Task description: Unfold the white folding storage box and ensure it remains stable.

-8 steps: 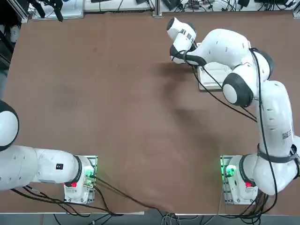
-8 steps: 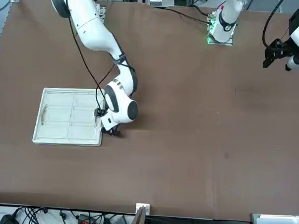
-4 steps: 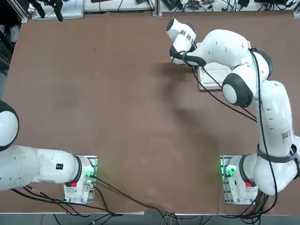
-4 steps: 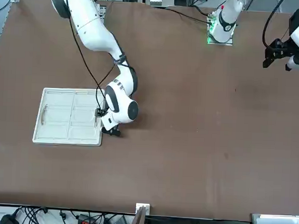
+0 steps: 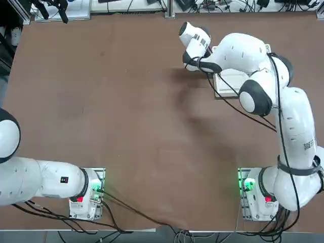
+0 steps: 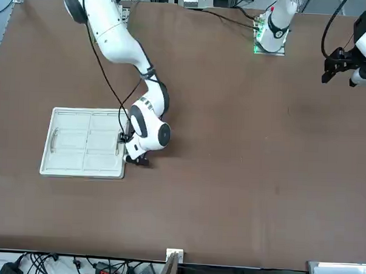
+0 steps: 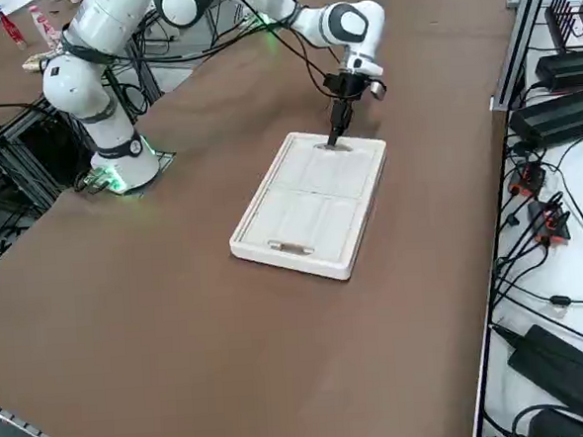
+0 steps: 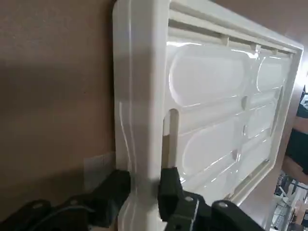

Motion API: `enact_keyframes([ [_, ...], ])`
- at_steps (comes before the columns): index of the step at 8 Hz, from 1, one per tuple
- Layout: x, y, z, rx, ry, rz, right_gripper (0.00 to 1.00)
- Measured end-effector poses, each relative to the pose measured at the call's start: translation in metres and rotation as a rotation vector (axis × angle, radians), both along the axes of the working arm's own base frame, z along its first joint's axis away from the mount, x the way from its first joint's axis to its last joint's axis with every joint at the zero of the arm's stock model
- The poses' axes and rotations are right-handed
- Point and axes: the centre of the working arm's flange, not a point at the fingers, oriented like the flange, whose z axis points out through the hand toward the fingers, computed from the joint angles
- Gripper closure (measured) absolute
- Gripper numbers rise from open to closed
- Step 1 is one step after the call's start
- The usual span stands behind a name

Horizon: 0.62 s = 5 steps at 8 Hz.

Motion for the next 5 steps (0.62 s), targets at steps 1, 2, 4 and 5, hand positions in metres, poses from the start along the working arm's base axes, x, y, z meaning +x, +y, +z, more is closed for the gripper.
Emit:
enact_keyframes([
  [1,0.0014,0.0010,0.0049,-0.004,-0.004,-0.006,0.67],
  [2,0.0035,0.0018,0.0098,-0.004,-0.011,-0.016,0.74],
  [4,0.0052,0.0022,0.0143,-0.007,-0.021,-0.030,0.74],
  [5,0.0049,0.0027,0.0140,-0.011,-0.031,-0.036,0.74],
])
